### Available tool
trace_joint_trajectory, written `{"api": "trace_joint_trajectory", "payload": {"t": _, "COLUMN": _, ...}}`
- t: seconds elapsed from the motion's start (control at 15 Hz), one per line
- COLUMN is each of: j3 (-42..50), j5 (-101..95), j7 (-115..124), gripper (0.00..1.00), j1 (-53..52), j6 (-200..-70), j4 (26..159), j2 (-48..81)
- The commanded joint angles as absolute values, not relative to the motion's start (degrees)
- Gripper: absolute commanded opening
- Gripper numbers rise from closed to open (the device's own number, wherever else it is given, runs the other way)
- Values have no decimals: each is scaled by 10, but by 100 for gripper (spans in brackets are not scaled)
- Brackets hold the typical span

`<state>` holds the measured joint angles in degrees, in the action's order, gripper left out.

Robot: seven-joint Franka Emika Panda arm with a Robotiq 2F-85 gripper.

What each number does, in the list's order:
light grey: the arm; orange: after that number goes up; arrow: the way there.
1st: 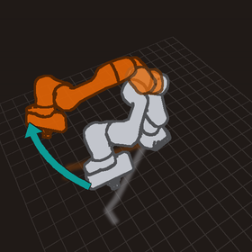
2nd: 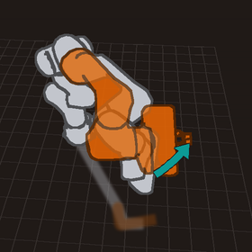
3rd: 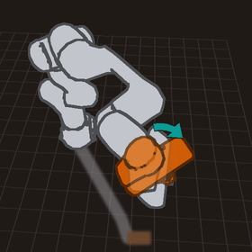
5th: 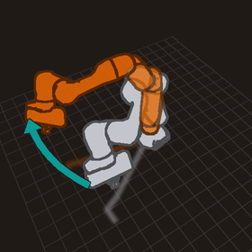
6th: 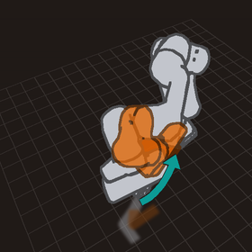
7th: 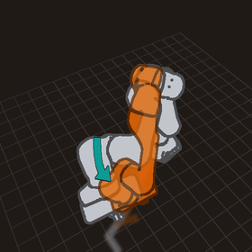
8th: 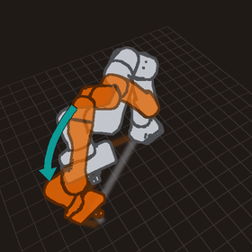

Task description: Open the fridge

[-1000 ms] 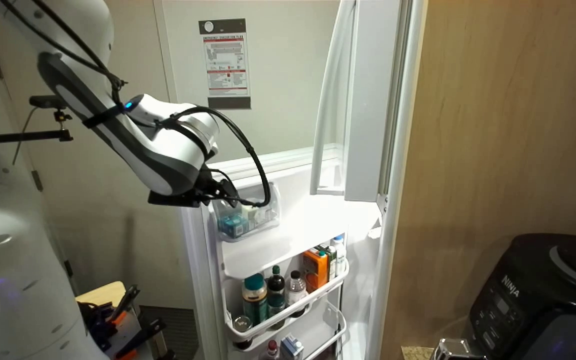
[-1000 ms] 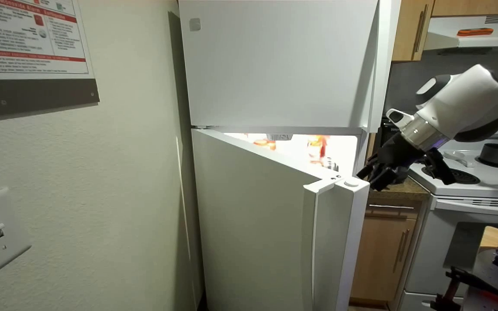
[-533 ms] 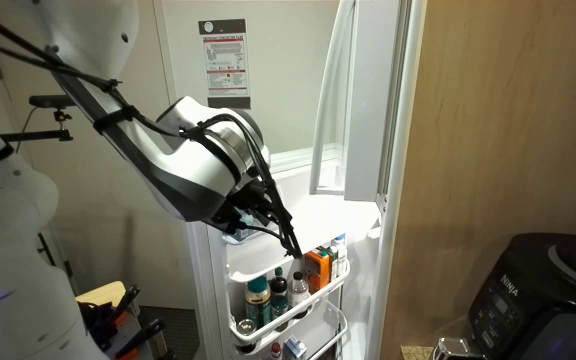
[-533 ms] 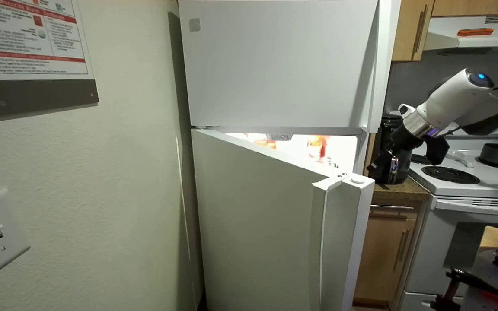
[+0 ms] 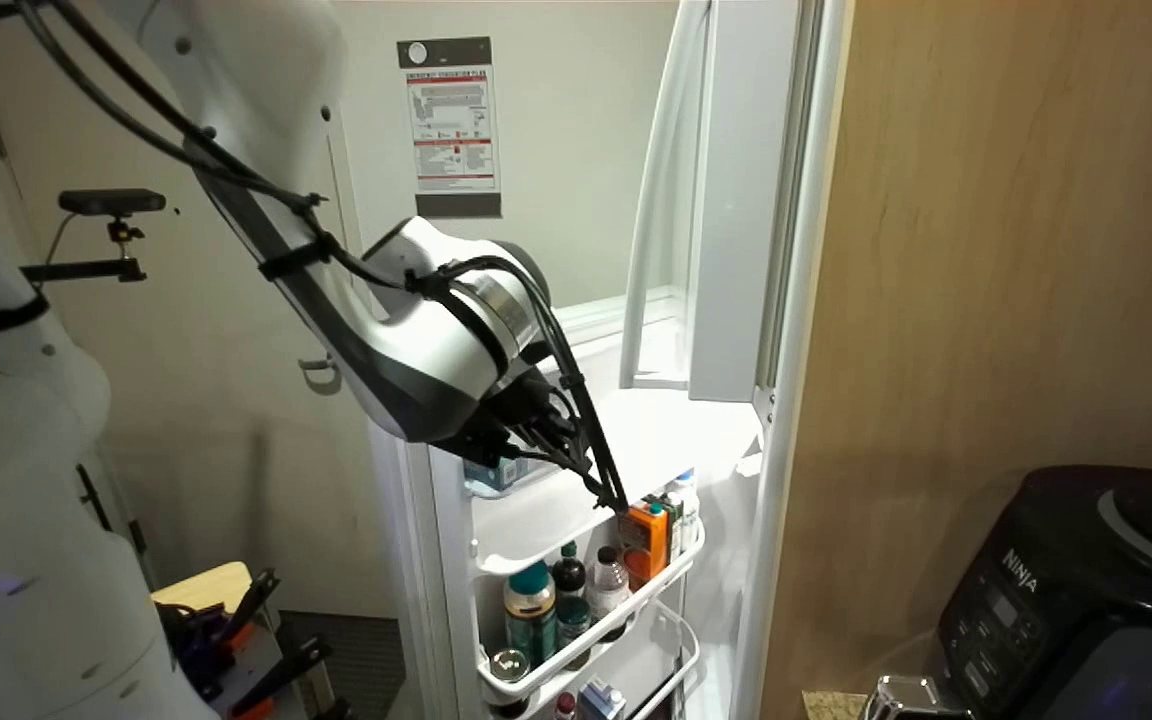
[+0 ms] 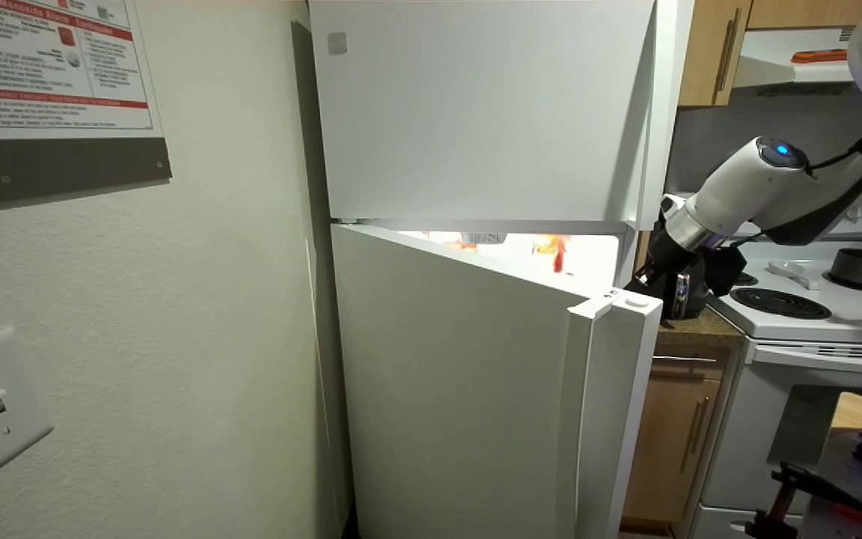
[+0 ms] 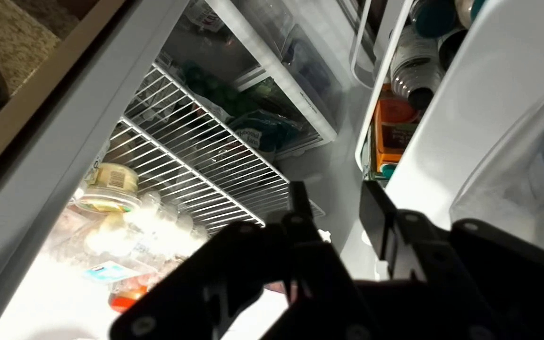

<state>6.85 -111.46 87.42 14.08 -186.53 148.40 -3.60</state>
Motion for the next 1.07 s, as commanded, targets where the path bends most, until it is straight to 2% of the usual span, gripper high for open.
{"api": "trace_joint_trajectory", "payload": {"t": 0.0, "j3": 50, "j5": -1108, "j7": 886, "gripper": 6, "j1": 119, "j6": -1859, "j4": 1470, "j2": -24}}
{"api": "trace_joint_trajectory", "payload": {"t": 0.2, "j3": 35, "j5": -1110, "j7": 898, "gripper": 0, "j1": 98, "j6": -1867, "j4": 1468, "j2": -35}}
{"api": "trace_joint_trajectory", "payload": {"t": 0.6, "j3": 27, "j5": -1118, "j7": 913, "gripper": 4, "j1": 72, "j6": -1880, "j4": 1460, "j2": -51}}
{"api": "trace_joint_trajectory", "payload": {"t": 1.0, "j3": 33, "j5": -1113, "j7": 910, "gripper": 3, "j1": 66, "j6": -1897, "j4": 1462, "j2": -53}}
